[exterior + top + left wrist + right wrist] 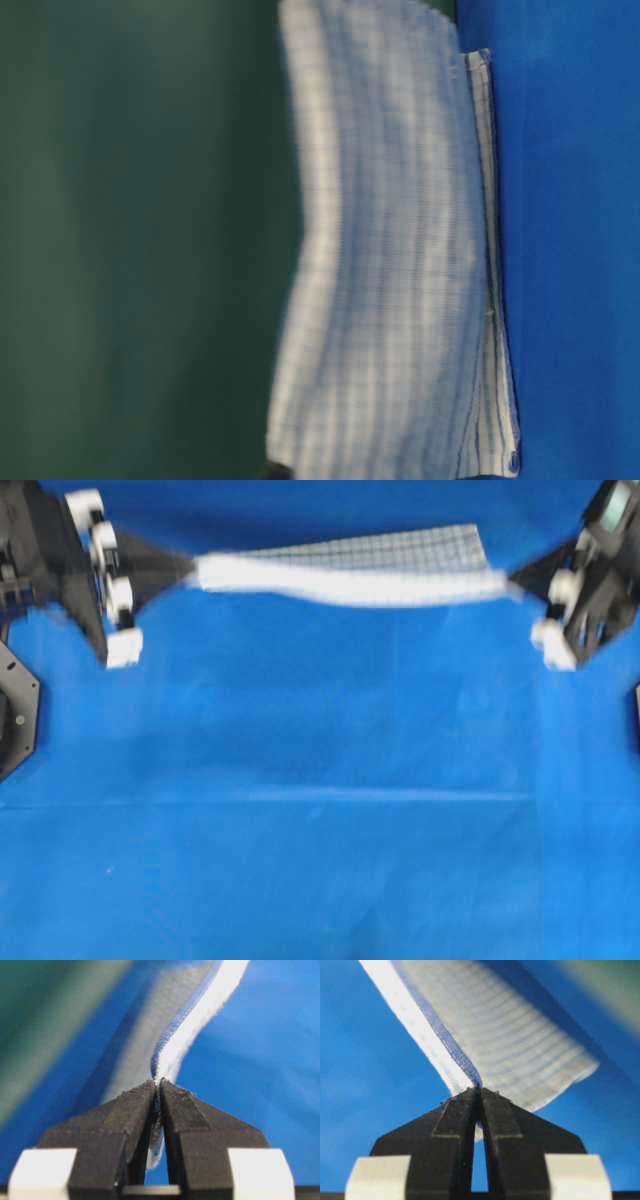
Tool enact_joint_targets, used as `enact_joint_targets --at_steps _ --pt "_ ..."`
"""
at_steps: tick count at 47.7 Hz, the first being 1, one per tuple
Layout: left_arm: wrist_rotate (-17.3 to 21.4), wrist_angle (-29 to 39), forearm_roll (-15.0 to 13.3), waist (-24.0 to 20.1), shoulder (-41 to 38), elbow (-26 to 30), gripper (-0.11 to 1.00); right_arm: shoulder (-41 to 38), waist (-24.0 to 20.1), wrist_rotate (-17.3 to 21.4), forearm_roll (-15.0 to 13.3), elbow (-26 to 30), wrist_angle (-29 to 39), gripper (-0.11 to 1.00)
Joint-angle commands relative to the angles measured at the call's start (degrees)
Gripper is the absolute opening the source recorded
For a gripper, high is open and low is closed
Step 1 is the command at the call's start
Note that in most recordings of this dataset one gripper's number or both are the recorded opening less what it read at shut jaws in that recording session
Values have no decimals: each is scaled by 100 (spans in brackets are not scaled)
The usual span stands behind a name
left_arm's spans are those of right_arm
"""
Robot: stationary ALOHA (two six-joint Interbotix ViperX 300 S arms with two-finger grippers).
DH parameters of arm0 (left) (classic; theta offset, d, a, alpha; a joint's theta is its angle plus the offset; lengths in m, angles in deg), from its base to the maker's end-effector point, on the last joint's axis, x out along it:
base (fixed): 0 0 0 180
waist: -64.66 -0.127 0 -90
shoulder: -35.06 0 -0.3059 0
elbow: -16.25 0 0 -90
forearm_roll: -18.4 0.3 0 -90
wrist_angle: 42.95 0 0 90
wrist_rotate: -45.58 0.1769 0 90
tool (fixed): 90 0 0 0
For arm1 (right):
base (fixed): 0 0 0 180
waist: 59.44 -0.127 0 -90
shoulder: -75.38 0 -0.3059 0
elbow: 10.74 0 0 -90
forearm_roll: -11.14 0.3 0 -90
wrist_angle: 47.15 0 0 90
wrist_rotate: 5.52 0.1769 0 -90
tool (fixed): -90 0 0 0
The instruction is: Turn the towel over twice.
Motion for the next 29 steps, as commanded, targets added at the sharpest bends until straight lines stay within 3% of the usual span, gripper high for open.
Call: enact_joint_targets --at_steps 1,8,12,21,29 --pt "-44 -26 -9 492 9 -70 4 -176 -615 439 -9 -35 0 5" --pt "-62 -9 -18 1433 -202 -272 4 -800 -1406 1239 -18 -97 18 5" --pt "-132 -18 -35 1740 -457 -343 4 -1178 -1740 1635 -18 -44 53 5" --pt "-738 -53 -53 2382 -1204 -299 4 -1986 -2505 2391 -26 176 53 5" --pt "-1169 -105 -53 2892 -1661 -237 4 -2338 -2953 2821 -35 387 53 5"
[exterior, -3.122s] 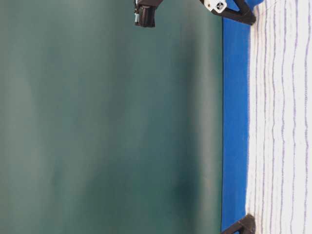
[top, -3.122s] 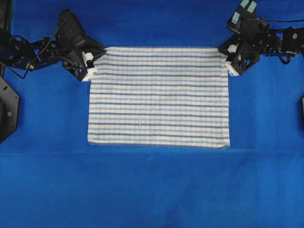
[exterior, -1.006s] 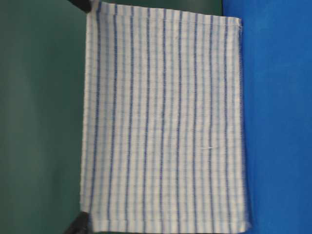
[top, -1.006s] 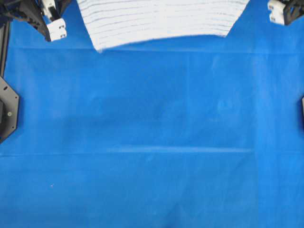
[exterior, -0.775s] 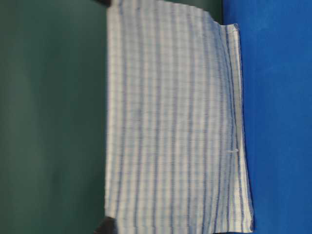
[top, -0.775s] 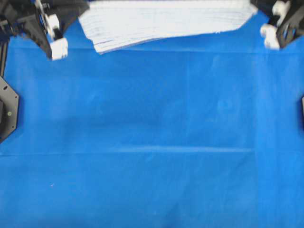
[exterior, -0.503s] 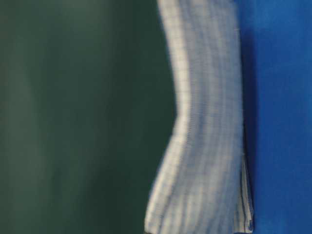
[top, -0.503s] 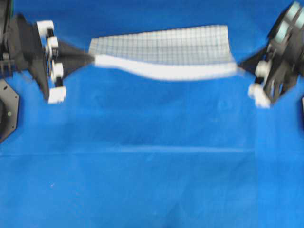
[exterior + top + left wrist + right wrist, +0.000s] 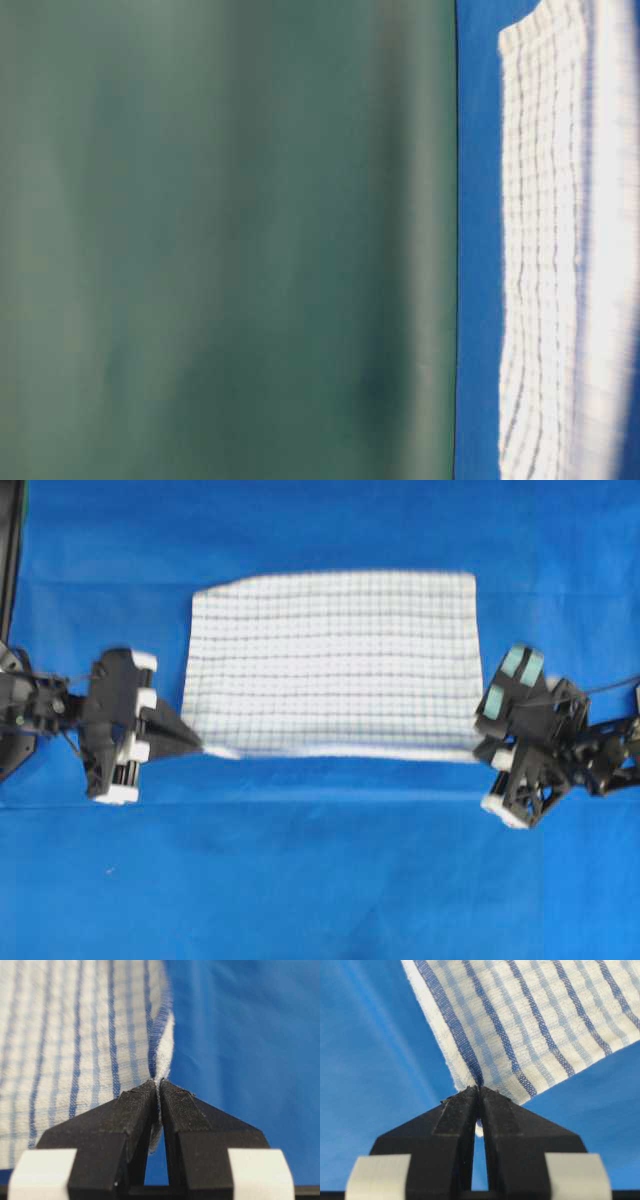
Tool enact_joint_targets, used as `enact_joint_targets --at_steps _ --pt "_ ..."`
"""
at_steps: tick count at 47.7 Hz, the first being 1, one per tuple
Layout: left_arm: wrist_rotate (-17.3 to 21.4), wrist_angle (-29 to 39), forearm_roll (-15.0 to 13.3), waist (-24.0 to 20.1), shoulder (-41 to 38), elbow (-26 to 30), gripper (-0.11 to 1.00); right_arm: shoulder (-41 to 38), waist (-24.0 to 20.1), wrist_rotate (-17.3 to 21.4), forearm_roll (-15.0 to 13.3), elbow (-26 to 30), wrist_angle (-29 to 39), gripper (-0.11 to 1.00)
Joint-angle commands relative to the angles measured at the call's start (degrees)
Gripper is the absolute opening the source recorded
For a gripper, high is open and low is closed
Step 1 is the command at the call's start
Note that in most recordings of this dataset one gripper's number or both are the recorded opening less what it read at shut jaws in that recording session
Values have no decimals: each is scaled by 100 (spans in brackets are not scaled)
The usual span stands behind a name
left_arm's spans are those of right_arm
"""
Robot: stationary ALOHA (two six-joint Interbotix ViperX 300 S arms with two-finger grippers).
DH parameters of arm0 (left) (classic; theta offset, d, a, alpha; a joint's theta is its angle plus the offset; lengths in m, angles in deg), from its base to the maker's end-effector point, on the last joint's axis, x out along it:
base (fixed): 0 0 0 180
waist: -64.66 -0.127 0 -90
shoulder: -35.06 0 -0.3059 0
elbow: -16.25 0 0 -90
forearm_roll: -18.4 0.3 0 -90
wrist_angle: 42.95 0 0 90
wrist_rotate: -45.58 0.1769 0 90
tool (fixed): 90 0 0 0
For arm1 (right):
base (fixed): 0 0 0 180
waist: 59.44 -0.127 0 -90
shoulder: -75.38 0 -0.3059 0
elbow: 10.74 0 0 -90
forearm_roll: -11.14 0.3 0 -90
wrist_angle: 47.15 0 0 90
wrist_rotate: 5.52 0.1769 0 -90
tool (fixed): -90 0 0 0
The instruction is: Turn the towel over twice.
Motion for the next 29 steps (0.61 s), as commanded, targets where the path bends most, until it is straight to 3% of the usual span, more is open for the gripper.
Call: enact_joint_targets --at_steps 1,8,29 --pt "-141 -114 -18 281 -158 114 4 -97 -237 149 -26 220 -9 5" --pt "-255 -272 -9 624 -290 123 4 -308 -457 343 -70 360 0 5" --pt "-264 -281 -18 633 -501 132 4 -369 -510 360 -123 255 44 5"
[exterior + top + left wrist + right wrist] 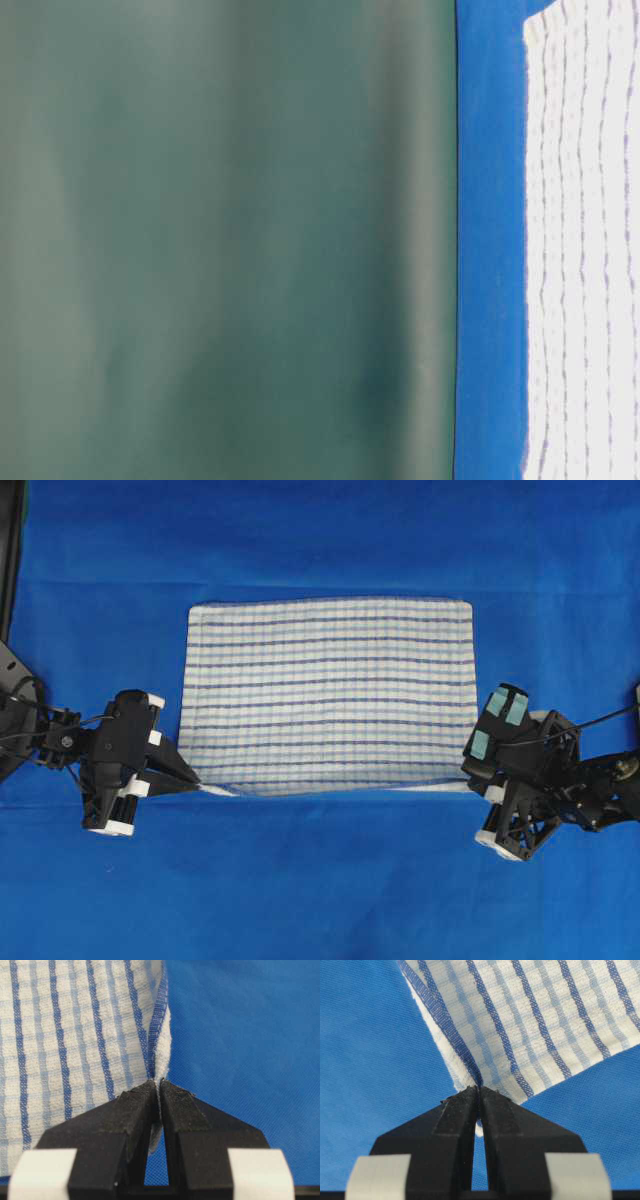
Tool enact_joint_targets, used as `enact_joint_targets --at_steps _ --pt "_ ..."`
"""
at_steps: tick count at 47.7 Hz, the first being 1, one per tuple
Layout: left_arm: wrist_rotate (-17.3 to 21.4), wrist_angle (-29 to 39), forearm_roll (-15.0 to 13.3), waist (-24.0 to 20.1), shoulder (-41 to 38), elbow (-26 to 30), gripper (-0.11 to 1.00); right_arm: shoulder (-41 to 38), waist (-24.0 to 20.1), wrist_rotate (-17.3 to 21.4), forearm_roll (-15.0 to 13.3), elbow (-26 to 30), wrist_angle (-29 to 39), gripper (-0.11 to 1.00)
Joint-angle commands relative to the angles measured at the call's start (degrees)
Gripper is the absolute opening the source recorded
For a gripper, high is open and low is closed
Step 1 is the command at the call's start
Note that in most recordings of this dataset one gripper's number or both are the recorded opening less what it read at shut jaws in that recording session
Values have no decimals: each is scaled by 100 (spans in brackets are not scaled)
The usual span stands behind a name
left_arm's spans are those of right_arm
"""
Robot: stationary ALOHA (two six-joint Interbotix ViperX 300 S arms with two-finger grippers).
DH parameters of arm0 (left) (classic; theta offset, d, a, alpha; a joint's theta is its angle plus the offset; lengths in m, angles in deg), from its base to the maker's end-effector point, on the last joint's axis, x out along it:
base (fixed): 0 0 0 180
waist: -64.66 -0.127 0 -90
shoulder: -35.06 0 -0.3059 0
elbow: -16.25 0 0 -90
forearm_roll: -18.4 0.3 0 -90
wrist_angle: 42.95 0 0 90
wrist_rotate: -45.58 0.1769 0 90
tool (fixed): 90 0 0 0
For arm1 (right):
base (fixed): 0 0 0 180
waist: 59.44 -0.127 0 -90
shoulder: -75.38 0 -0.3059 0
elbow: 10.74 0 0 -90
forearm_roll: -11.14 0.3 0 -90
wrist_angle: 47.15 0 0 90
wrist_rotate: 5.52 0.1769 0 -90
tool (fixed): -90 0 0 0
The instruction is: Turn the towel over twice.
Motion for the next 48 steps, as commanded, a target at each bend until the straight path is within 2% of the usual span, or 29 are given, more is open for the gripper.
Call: enact_joint_targets --at_steps 1,9,13,17,21,24,29,33,39,48 --pt "18 -35 0 9 35 88 4 53 -26 9 -35 26 -35 5" --pt "18 -18 0 9 53 97 6 53 -18 9 -123 26 -62 5" --pt "9 0 0 9 79 114 22 53 -26 9 -185 62 -44 8" --pt "18 44 0 9 149 167 45 62 -26 9 -281 141 9 34" --pt "44 185 0 -62 325 264 69 141 -18 9 -510 255 167 57" --pt "88 334 -9 -123 492 325 79 255 -18 0 -782 360 308 68" --pt "132 677 0 -255 879 448 76 510 -18 -62 -1178 448 501 61" --pt "141 826 0 -369 1204 527 73 773 -18 -62 -1582 448 624 62" --pt "185 861 9 -580 1688 598 73 1310 26 -62 -2320 343 729 62" --pt "598 853 18 -1107 2364 598 73 2215 211 -105 -3428 18 712 62"
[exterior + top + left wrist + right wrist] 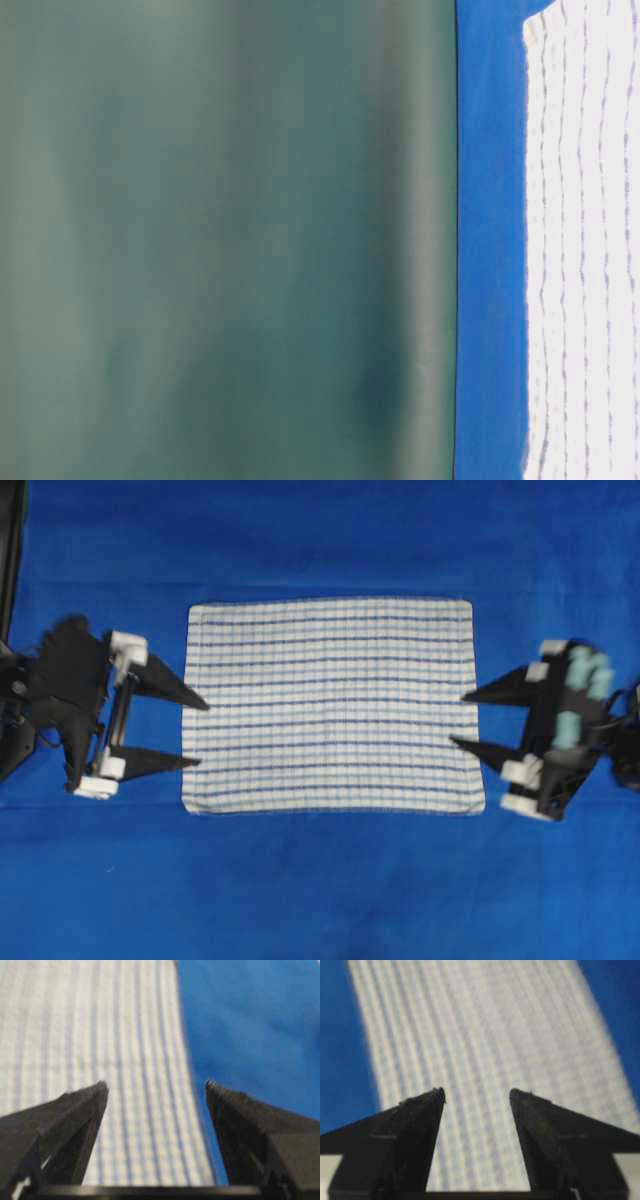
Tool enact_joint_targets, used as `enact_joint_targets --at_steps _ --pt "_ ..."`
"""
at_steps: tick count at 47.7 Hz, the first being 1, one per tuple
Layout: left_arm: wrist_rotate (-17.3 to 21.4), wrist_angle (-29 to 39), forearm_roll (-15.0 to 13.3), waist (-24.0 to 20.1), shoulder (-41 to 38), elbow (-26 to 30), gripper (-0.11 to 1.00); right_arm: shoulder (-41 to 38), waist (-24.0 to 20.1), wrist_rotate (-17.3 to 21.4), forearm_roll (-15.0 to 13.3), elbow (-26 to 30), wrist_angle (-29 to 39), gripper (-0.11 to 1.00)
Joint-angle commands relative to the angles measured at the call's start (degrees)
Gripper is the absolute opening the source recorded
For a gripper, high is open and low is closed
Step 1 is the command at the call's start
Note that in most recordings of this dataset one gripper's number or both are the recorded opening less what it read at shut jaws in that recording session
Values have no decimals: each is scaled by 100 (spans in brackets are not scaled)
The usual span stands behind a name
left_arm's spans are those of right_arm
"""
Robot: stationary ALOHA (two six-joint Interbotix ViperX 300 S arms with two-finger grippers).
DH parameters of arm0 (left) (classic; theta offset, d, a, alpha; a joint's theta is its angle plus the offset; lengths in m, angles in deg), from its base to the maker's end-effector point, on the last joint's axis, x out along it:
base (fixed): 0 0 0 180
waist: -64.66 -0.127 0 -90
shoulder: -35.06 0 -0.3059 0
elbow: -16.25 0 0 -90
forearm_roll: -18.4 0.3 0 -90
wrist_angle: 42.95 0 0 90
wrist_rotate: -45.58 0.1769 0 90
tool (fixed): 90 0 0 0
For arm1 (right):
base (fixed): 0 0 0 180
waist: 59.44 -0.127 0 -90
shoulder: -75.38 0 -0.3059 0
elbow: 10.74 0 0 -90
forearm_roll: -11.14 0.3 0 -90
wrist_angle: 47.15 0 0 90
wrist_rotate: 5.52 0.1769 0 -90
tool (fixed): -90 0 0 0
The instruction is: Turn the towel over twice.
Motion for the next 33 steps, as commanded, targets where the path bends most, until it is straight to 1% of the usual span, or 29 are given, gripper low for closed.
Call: enact_joint_targets --at_steps 1,7,15,23,33 --pt "176 -44 9 -237 299 123 73 483 123 -9 -519 -79 -18 62" --pt "431 -211 9 -554 580 70 73 1072 334 -26 -1002 -272 -26 62" --pt "738 -466 9 -835 905 9 72 1617 563 -26 -1380 -492 -62 62" --pt "896 -545 0 -967 1099 -26 72 1898 703 -26 -1459 -721 -290 62" --pt "940 -536 9 -984 1081 -26 72 1907 782 -18 -1459 -756 -378 62"
